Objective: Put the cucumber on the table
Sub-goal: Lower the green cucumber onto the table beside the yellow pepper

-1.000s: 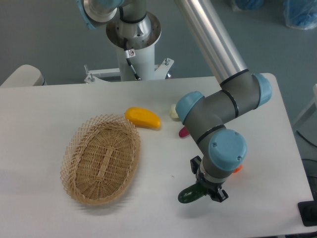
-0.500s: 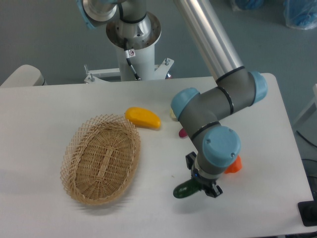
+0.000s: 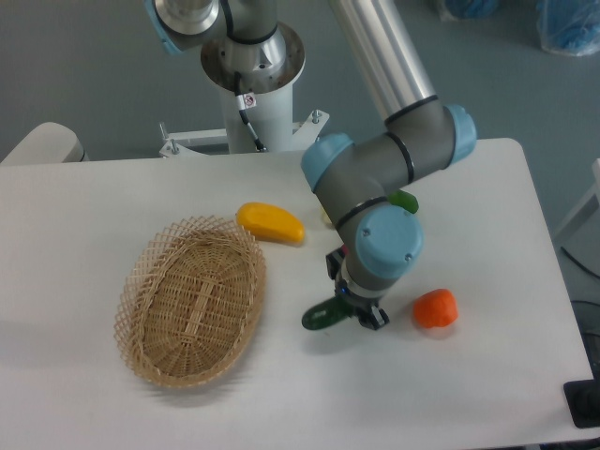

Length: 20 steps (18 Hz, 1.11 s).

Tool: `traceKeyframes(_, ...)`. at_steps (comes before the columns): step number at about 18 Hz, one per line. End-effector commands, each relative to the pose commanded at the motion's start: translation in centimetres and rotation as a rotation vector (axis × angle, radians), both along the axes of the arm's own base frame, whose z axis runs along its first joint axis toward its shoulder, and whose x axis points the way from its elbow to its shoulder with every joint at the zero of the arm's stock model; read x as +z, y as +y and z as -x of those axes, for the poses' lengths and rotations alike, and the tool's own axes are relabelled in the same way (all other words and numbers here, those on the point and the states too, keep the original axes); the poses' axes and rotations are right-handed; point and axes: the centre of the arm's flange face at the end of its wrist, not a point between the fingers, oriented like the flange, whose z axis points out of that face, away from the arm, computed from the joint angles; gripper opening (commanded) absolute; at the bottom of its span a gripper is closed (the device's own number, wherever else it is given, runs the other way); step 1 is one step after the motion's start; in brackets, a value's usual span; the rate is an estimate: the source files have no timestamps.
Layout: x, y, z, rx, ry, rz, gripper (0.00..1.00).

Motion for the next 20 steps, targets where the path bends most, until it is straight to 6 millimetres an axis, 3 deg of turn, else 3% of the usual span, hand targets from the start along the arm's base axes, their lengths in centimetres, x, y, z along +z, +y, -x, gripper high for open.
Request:
traceKeyframes(4, -1.9, -1.0, -1.2, -0.122, 0.040, -0.042, 0.17)
traceKeyframes(10, -2.2, -2.1, -1.1, -0.257, 0.036, -0.025, 0.19)
traceKeyframes(13, -1.1, -2.1, -1.3, -0.316, 0.047, -0.040, 0.25)
traceKeyframes(17, -1.2, -2.1, -1.8, -0.435, 0.034, -0.048, 0.49)
traceKeyframes(20, -1.7, -2.3, -2.2, -0.417, 0.019, -0.047, 0.98)
